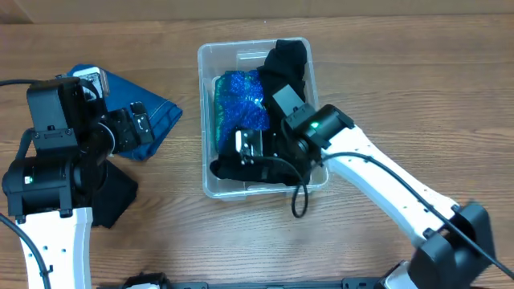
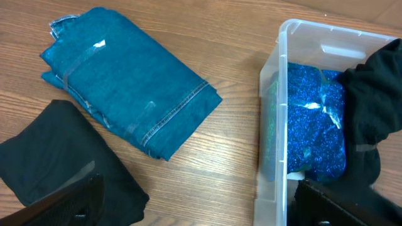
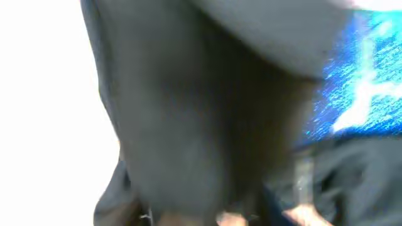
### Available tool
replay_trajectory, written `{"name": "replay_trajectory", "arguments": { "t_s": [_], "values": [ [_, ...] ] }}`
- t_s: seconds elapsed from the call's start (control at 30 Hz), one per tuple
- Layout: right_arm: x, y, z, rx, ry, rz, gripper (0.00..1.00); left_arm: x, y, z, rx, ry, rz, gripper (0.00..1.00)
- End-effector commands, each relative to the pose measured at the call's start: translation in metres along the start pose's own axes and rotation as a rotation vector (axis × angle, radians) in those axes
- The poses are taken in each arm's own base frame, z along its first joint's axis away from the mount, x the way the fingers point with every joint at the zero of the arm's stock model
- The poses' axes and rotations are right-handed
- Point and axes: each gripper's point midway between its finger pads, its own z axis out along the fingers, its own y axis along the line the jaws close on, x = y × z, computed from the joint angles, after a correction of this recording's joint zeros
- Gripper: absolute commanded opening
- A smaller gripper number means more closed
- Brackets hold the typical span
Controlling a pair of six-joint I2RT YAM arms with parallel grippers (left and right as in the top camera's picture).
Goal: Pack container
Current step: 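Press and tuck the black cloth into the bin with the right gripper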
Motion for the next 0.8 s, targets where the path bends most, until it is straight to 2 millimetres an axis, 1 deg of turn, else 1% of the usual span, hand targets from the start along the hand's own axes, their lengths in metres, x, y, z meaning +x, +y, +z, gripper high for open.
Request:
{"name": "replay_trajectory", "arguments": {
  "t_s": [0.0,0.03,0.07,0.17,0.23,0.27,0.3,0.33,0.37,0.4,0.43,0.5,0.53,0.57,0.6,0.67,0.73,0.77],
  "values": [
    [0.027,-0.043,0.021,0.15,0.101,0.201,1.0,-0.005,-0.003,-0.004,0.015,-0.012,-0.007,1.0],
    [0.034,-0.054,0.019,0.207,0.124,0.272,1.0,-0.004,-0.003,-0.004,0.014,-0.009,-0.007,1.0],
    [0.042,-0.069,0.012,0.293,0.15,0.364,1.0,-0.004,-0.003,-0.004,0.014,-0.009,-0.007,1.0],
    [0.051,-0.088,-0.007,0.425,0.157,0.511,1.0,-0.004,-0.003,-0.004,0.014,-0.009,-0.008,1.0],
    [0.045,-0.097,-0.024,0.488,0.088,0.66,1.0,-0.004,-0.003,-0.004,0.014,-0.009,-0.008,1.0],
    [0.037,-0.102,-0.038,0.509,0.02,0.766,1.0,-0.004,-0.003,-0.004,0.014,-0.009,-0.008,1.0],
    [0.028,-0.108,-0.053,0.528,-0.042,0.831,1.0,-0.004,-0.003,-0.004,0.014,-0.009,-0.007,1.0],
    [0.021,-0.115,-0.07,0.558,-0.09,0.838,1.0,-0.004,-0.003,-0.004,0.014,-0.009,-0.008,1.0],
    [0.012,-0.125,-0.087,0.594,-0.147,0.839,0.76,-0.004,-0.003,-0.004,0.014,-0.009,-0.008,1.0],
    [0.004,-0.14,-0.106,0.64,-0.214,0.856,0.38,-0.004,-0.003,-0.004,0.014,-0.009,-0.008,1.0],
    [-0.001,-0.154,-0.119,0.681,-0.282,0.892,0.17,-0.004,-0.003,-0.004,0.014,-0.009,-0.008,1.0],
    [-0.004,-0.179,-0.138,0.752,-0.417,0.976,0.1,-0.004,-0.003,-0.004,0.014,-0.008,-0.008,1.0],
    [-0.005,-0.189,-0.142,0.762,-0.466,0.998,0.08,-0.004,-0.003,-0.004,0.015,-0.008,-0.008,1.0],
    [-0.009,-0.198,-0.138,0.741,-0.514,0.99,0.08,-0.004,-0.003,-0.004,0.015,-0.008,-0.008,1.0],
    [-0.009,-0.204,-0.13,0.724,-0.528,0.987,0.08,-0.004,-0.003,-0.004,0.015,-0.008,-0.008,1.0],
    [-0.003,-0.212,-0.106,0.703,-0.507,0.997,0.08,-0.004,-0.003,-0.004,0.015,-0.008,-0.008,1.0],
    [0.007,-0.218,-0.062,0.667,-0.445,1.012,0.06,-0.004,-0.003,-0.004,0.015,-0.008,-0.008,1.0],
    [0.009,-0.218,-0.038,0.629,-0.427,1.012,0.06,-0.004,-0.003,-0.004,0.015,-0.008,-0.008,1.0]
  ]
}}
